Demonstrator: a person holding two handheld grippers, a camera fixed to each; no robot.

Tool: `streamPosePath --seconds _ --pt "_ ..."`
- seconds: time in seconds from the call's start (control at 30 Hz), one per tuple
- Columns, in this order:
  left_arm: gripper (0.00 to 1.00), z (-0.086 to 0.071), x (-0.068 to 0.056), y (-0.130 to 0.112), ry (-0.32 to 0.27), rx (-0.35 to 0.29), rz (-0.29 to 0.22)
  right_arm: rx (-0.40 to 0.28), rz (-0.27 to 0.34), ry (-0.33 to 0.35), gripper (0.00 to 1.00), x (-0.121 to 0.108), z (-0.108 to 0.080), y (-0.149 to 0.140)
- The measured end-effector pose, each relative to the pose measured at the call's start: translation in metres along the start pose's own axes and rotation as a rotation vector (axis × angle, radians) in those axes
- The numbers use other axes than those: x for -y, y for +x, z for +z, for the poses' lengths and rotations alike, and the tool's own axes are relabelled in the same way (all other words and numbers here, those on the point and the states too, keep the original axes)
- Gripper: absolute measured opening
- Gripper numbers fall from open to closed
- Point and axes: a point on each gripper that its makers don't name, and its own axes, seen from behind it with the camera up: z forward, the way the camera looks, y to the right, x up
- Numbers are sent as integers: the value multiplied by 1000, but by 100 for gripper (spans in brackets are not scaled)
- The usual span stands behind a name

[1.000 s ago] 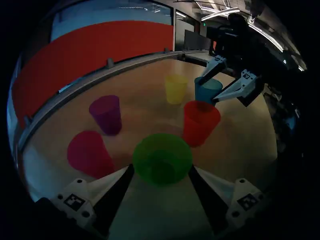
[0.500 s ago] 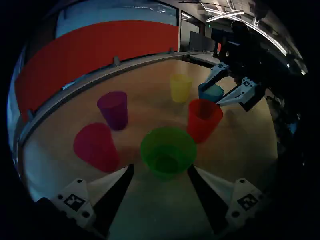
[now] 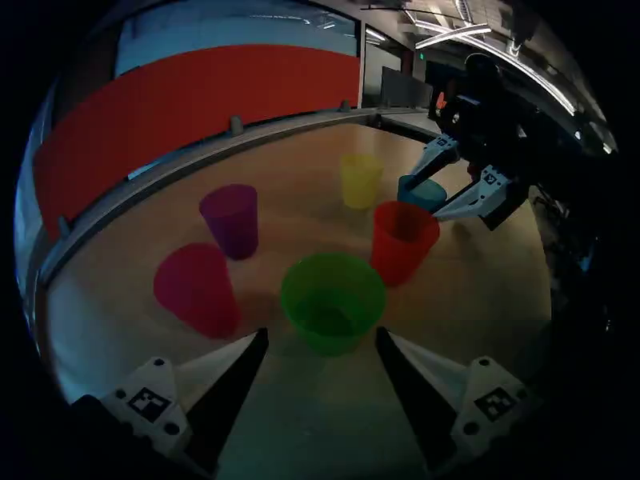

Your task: Pour water

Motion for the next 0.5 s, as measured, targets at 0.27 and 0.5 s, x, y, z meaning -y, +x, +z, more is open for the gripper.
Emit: streamPosePath --seconds 0.27,0.5 --pt "100 -3 0 -2 4 0 -6 17 13 -15 100 1 0 -7" --pt "100 -13 4 -4 28 -8 -18 12 28 -30 100 0 -10 -13"
